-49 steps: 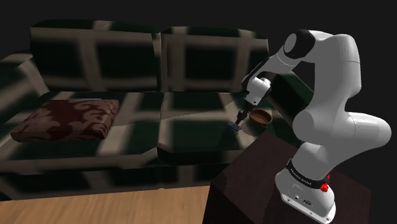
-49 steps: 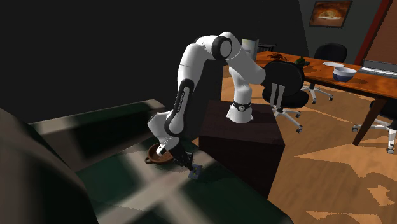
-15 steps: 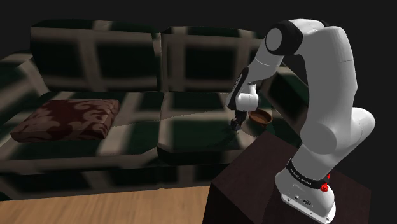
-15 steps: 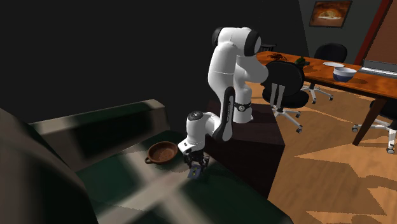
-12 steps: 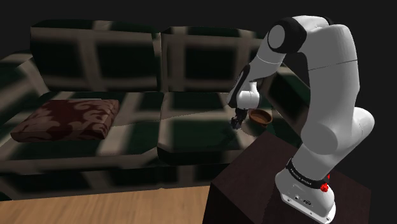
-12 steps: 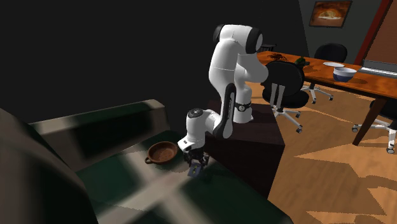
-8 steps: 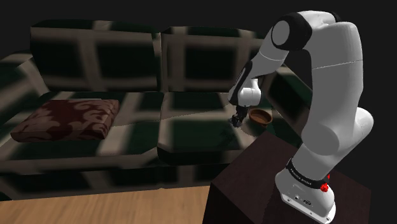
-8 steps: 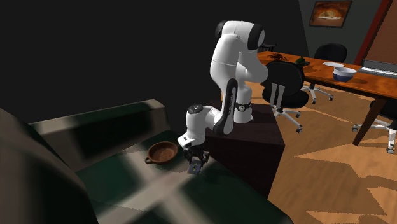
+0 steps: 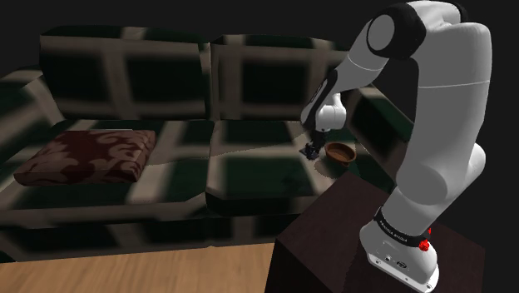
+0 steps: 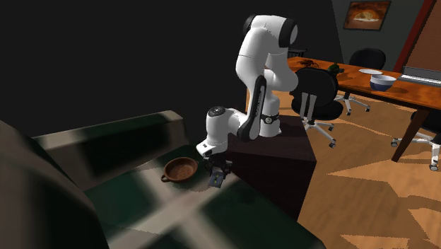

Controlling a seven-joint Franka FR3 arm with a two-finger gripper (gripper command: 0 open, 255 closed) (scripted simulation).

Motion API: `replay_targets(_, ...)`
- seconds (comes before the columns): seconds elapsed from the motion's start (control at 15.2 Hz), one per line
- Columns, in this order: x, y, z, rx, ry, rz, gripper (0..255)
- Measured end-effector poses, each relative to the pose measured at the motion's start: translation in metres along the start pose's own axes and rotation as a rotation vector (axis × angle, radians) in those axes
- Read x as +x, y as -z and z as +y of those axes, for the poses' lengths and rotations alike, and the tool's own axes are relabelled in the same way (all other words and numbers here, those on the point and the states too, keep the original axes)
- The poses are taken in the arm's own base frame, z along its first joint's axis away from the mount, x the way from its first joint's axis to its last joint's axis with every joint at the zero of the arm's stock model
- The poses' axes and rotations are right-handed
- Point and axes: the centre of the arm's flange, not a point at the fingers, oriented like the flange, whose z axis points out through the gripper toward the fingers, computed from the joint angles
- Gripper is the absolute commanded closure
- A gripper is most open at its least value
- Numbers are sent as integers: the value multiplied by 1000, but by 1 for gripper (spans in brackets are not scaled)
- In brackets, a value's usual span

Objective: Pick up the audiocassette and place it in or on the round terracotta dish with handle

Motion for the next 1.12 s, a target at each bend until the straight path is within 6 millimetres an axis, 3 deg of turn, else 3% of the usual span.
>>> replay_targets(0.46,-1,35,5,0,0,0,255)
replay_targets(1.12,-36,41,121,0,-2,0,255)
